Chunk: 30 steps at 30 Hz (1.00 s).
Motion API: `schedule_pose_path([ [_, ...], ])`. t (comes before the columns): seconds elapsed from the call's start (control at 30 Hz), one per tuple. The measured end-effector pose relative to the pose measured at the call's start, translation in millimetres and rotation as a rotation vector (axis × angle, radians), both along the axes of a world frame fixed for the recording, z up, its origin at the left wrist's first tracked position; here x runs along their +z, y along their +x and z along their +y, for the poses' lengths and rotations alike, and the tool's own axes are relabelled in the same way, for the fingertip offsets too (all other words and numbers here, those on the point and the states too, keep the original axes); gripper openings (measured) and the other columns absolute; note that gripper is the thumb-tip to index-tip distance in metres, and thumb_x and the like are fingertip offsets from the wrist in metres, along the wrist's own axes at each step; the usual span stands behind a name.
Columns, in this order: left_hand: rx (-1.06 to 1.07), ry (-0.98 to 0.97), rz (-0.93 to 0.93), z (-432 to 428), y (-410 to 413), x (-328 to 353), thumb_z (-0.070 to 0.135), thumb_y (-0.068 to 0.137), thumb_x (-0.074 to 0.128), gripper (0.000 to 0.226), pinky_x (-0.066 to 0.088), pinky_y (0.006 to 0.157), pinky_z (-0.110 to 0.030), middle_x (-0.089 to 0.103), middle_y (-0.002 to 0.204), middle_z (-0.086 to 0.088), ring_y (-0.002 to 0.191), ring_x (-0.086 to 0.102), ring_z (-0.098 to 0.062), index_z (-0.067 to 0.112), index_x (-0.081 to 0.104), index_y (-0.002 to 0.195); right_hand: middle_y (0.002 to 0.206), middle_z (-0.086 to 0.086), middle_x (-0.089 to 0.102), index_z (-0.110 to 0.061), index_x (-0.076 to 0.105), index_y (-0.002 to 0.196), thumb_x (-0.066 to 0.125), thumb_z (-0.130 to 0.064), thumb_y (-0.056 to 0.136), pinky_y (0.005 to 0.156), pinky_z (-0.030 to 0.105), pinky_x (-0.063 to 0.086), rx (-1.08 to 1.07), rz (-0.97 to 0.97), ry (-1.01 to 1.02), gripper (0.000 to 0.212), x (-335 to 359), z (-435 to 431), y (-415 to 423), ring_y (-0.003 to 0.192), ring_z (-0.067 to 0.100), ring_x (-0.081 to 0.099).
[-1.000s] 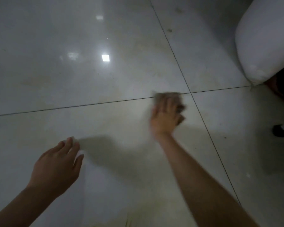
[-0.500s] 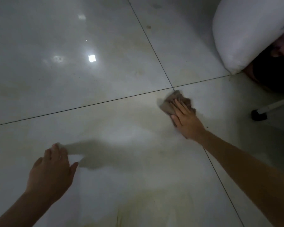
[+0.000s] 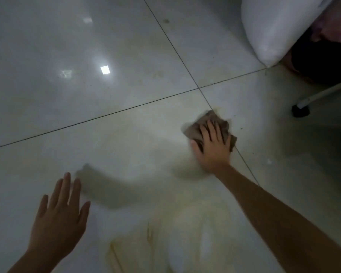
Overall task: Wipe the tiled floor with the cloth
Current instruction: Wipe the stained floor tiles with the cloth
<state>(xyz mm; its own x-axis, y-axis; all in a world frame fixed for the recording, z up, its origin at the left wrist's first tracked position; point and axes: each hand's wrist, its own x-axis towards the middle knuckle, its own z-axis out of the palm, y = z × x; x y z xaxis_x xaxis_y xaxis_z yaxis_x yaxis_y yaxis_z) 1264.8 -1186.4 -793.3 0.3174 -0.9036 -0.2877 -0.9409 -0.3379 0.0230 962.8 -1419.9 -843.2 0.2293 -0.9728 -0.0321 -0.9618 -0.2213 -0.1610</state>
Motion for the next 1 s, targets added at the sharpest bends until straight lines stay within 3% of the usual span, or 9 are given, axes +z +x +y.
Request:
schedule_pose_path([
  [0.07, 0.012, 0.049, 0.009, 18.4, -4.8, 0.2, 0.038, 0.099, 0.032, 0.062, 0.027, 0.112, -0.055, 0.004, 0.158, -0.011, 0.146, 0.019, -0.029, 0.004, 0.024, 0.151, 0.159, 0.009, 0.023, -0.019, 0.034, 0.150, 0.035, -0.052, 0.099, 0.118, 0.056, 0.006, -0.092, -0.019, -0.034, 0.060, -4.3, 29.9, 45.8, 0.147, 0.031, 0.017],
  [0.17, 0.050, 0.152, 0.043, 42.3, -6.6, -0.3, 0.044, 0.098, 0.022, 0.068, 0.012, 0.119, -0.042, -0.023, 0.154, -0.002, 0.149, -0.006, -0.019, 0.014, -0.004, 0.154, 0.153, 0.009, 0.037, -0.019, 0.050, 0.141, 0.040, -0.042, 0.099, 0.113, 0.056, 0.024, 0.218, -0.114, -0.118, 0.049, -13.9, 121.9, 92.9, 0.141, 0.034, 0.033],
  [0.33, 0.104, 0.179, 0.108, 57.5, -22.0, 2.4, 0.036, 0.100, 0.032, 0.061, 0.020, 0.117, -0.047, 0.003, 0.162, -0.007, 0.149, 0.008, -0.024, 0.013, 0.016, 0.154, 0.153, 0.002, 0.038, -0.028, 0.048, 0.141, 0.036, -0.038, 0.101, 0.116, 0.048, 0.014, 0.832, -0.095, 0.005, 0.043, -8.8, 184.0, 47.7, 0.144, 0.028, 0.030],
  [0.43, 0.084, 0.088, 0.145, 74.8, -29.0, 0.6, 0.038, 0.090, 0.032, 0.065, 0.030, 0.108, -0.057, 0.026, 0.156, -0.015, 0.143, 0.027, -0.034, 0.005, 0.037, 0.146, 0.145, 0.012, 0.048, -0.017, 0.056, 0.135, 0.037, -0.034, 0.096, 0.104, 0.048, 0.029, 0.534, -0.003, -0.070, 0.046, -5.2, 128.9, -30.0, 0.130, 0.038, 0.049],
  [0.53, 0.098, 0.078, 0.153, 91.2, -31.5, 0.3, 0.046, 0.084, 0.023, 0.075, 0.034, 0.104, -0.059, 0.031, 0.153, -0.018, 0.140, 0.032, -0.037, 0.003, 0.042, 0.143, 0.152, 0.014, 0.035, -0.013, 0.044, 0.144, 0.021, -0.042, 0.095, 0.109, 0.055, 0.031, 0.131, 0.040, 0.017, 0.061, 3.5, 99.4, -95.3, 0.140, 0.036, 0.035],
  [0.67, 0.130, 0.035, 0.159, 105.6, -33.9, -1.9, 0.044, 0.082, 0.026, 0.075, 0.039, 0.098, -0.060, 0.037, 0.150, -0.020, 0.137, 0.038, -0.040, 0.001, 0.047, 0.139, 0.152, 0.016, 0.036, -0.012, 0.044, 0.144, 0.023, -0.041, 0.092, 0.107, 0.059, 0.027, -0.283, -0.008, -0.033, 0.063, -1.8, 146.2, -31.2, 0.139, 0.039, 0.036],
  [0.8, 0.162, 0.080, 0.179, 109.3, -39.3, 0.3, 0.033, 0.089, 0.041, 0.061, 0.037, 0.103, -0.060, 0.026, 0.155, -0.013, 0.142, 0.030, -0.036, 0.004, 0.044, 0.142, 0.151, 0.011, 0.041, -0.017, 0.050, 0.141, 0.043, -0.034, 0.094, 0.107, 0.055, 0.030, 0.351, -0.100, -0.069, 0.050, -12.3, 249.1, 70.2, 0.140, 0.035, 0.036],
  [0.9, 0.122, 0.087, 0.170, 107.5, -39.1, 4.2, 0.044, 0.082, 0.025, 0.076, 0.041, 0.098, -0.058, 0.032, 0.152, -0.021, 0.140, 0.032, -0.040, 0.000, 0.044, 0.140, 0.153, 0.001, 0.038, -0.025, 0.048, 0.142, 0.041, -0.039, 0.097, 0.110, 0.048, 0.034, 0.807, -0.095, 0.035, 0.048, -5.6, 258.1, 75.5, 0.143, 0.025, 0.033],
  [1.0, 0.107, 0.130, 0.176, 108.4, -35.4, 2.8, 0.043, 0.083, 0.024, 0.076, 0.036, 0.107, -0.051, 0.018, 0.158, -0.016, 0.147, 0.016, -0.033, 0.004, 0.031, 0.148, 0.147, 0.007, 0.045, -0.017, 0.050, 0.139, 0.039, -0.030, 0.097, 0.111, 0.051, 0.031, 0.792, -0.153, 0.026, 0.045, -2.9, 206.1, 20.7, 0.137, 0.033, 0.040],
])
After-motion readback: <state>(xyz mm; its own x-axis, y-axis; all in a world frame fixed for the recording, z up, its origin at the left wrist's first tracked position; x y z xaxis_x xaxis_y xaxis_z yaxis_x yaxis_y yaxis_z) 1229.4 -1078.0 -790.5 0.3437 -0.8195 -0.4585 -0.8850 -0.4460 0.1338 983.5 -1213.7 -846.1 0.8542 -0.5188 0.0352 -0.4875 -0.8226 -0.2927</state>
